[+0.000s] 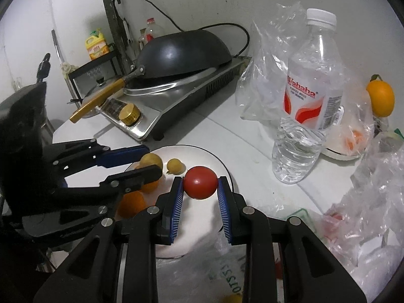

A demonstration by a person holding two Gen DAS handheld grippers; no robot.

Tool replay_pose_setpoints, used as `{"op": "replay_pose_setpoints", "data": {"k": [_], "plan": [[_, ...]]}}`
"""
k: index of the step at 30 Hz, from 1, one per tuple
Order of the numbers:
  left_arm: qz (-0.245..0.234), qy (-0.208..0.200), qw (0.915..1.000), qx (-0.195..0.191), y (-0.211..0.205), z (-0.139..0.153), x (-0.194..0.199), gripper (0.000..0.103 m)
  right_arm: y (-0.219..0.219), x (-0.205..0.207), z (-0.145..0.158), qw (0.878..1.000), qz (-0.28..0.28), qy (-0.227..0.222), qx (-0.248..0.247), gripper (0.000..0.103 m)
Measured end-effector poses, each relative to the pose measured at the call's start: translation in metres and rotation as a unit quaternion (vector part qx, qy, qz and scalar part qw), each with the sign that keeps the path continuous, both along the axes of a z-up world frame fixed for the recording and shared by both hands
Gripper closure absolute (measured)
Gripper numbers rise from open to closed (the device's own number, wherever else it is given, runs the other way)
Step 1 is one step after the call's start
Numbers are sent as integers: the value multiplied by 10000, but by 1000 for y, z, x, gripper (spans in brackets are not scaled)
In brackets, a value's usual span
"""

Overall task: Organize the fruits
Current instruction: 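Carry the yellow fruit in the left gripper to the plate while the right gripper carries the tomato, then open both grippers to set the yellow fruit and tomato on the plate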

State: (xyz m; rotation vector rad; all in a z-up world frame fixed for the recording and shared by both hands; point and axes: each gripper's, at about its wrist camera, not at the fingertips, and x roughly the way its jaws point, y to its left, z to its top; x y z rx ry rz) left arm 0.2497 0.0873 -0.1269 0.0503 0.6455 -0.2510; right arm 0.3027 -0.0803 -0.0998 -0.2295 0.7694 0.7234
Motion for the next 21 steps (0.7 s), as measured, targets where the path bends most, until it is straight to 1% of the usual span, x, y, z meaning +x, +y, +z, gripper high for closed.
{"op": "replay_pose_setpoints", "data": {"k": [5,10,15,19,21], "plan": [[22,53,10000,56,1,-10,20,74,6,15,0,10000,70,12,-40,73],[-81,149,9998,112,-4,-20,38,74,12,31,-7,9999,38,39,-115,73],[-176,308,9992,176,-11,-31,55,74,16,39,-20,9997,62,148,-158,73],[-80,496,9982,315,-13,-43,67,74,17,46,-32,9994,39,305,-182,73],[-57,491,9980,396,-13,-43,68,74,19,49,-36,9992,56,345,-213,73]]}}
